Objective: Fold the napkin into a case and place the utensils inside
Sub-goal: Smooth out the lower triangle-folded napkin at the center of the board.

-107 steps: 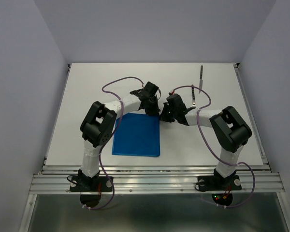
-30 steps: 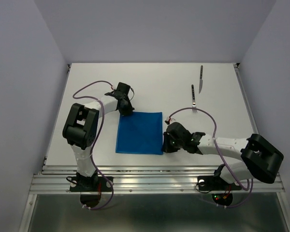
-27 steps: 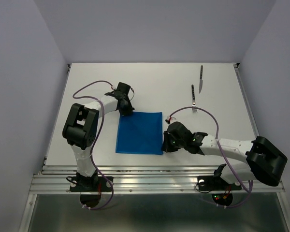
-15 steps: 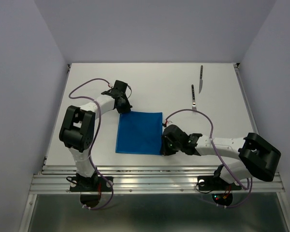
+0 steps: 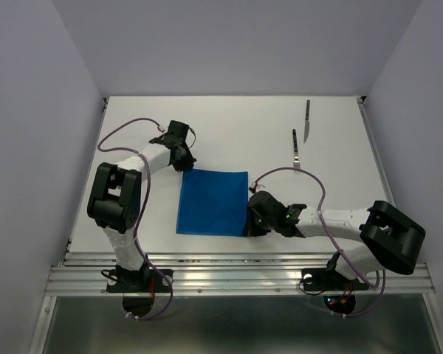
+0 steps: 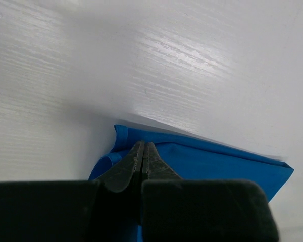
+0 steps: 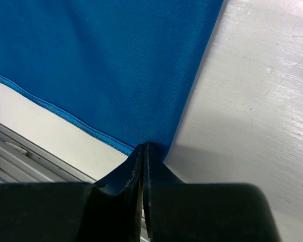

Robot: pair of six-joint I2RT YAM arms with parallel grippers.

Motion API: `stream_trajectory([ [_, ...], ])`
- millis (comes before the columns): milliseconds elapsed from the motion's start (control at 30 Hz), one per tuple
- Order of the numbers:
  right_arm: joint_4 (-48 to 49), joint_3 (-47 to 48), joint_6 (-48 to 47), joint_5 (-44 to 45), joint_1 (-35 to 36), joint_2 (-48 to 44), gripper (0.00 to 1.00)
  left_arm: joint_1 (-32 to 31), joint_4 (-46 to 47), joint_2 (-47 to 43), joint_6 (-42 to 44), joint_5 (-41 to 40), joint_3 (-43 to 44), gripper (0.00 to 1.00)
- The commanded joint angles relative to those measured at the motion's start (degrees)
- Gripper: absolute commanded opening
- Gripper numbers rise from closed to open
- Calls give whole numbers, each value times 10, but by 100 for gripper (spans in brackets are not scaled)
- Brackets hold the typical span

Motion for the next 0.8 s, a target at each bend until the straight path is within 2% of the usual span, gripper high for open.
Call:
stream_trajectory([
  [0, -21, -8, 1, 35, 3, 10, 4, 3, -10, -54, 7, -28, -4, 8],
  [67, -22, -7, 1, 35, 3, 8, 4, 3, -13, -65, 6, -33, -6, 8],
  [100, -25, -5, 2, 38, 3, 7, 4, 3, -9, -106, 2, -34, -26, 8],
  [333, -26, -1, 2, 39, 3, 11, 4, 2, -18, -142, 15, -12, -66, 9],
  [467, -25, 2, 1, 36, 3, 18, 4, 2, -7, -131, 17, -8, -84, 9],
  [767, -31, 9, -1, 40, 3, 15, 4, 3, -5, -67, 22, -9, -38, 9],
])
